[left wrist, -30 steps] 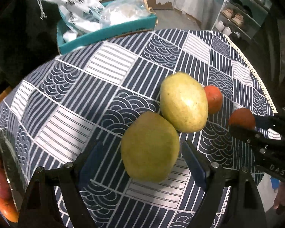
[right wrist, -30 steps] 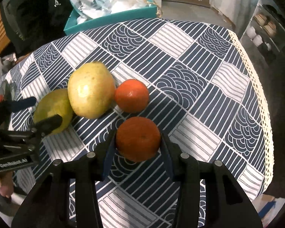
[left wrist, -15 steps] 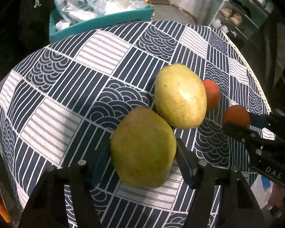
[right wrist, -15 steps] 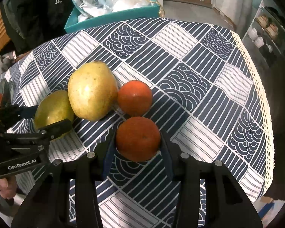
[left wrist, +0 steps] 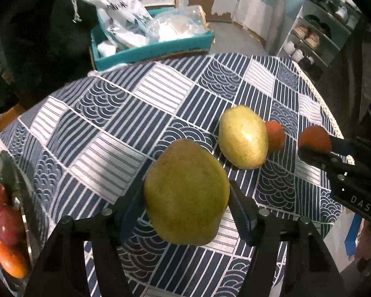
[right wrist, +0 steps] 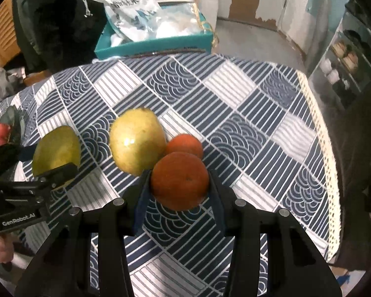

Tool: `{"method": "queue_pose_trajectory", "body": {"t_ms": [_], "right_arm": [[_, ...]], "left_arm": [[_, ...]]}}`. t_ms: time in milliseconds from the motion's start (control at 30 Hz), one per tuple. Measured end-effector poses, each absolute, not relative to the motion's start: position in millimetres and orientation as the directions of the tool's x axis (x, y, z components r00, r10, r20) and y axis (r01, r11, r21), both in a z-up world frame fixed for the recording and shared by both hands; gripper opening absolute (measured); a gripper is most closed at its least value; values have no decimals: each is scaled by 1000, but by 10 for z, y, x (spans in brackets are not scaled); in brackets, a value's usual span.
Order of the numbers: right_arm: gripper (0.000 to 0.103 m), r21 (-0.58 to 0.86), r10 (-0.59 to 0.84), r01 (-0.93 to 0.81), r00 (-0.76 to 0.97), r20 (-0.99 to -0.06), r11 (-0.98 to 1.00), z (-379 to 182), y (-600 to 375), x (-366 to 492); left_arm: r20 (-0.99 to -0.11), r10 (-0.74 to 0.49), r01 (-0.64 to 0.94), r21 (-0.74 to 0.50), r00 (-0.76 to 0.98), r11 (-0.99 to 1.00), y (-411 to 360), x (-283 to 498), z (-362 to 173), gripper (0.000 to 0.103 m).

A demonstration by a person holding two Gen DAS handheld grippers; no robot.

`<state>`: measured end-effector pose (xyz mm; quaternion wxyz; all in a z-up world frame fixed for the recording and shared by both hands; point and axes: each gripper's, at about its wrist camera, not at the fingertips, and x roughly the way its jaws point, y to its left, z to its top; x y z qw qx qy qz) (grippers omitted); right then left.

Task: Organize fruits
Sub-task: 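Carry the pear with the left tool while the right tool carries the tangerine toward the bowl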

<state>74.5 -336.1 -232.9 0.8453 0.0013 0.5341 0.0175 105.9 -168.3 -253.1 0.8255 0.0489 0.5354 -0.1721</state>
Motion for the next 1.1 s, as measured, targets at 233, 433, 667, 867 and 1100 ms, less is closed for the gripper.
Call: {"method": "queue_pose_trajectory", "body": {"t_ms": [233, 433, 667, 867, 1100], "right_arm": [[44, 11, 32, -45, 488, -872, 999, -2055, -3278, 710], [44, 18, 48, -60, 534, -844, 998, -1814, -3212, 692], [44, 9, 63, -95, 577, -814, 995, -1555, -3064, 623], [44, 6, 82, -126, 607, -790, 992, -1334, -2914, 571], [44, 3, 109, -165, 636, -764, 986, -1128, -2731, 545]], "left_arm": [[-874, -217, 330, -69, 435, 941, -1550, 931, -2207, 68], [-854, -214, 307, -67, 474, 949, -1403, 845, -1925, 68], [-836, -210, 278, -72, 508, 958, -1180, 747, -1667, 68], [-811, -200, 265, -58, 549, 963, -1046, 661, -1469, 68], [-782, -196, 270, -37, 592, 962, -957, 534, -1263, 68]]}}
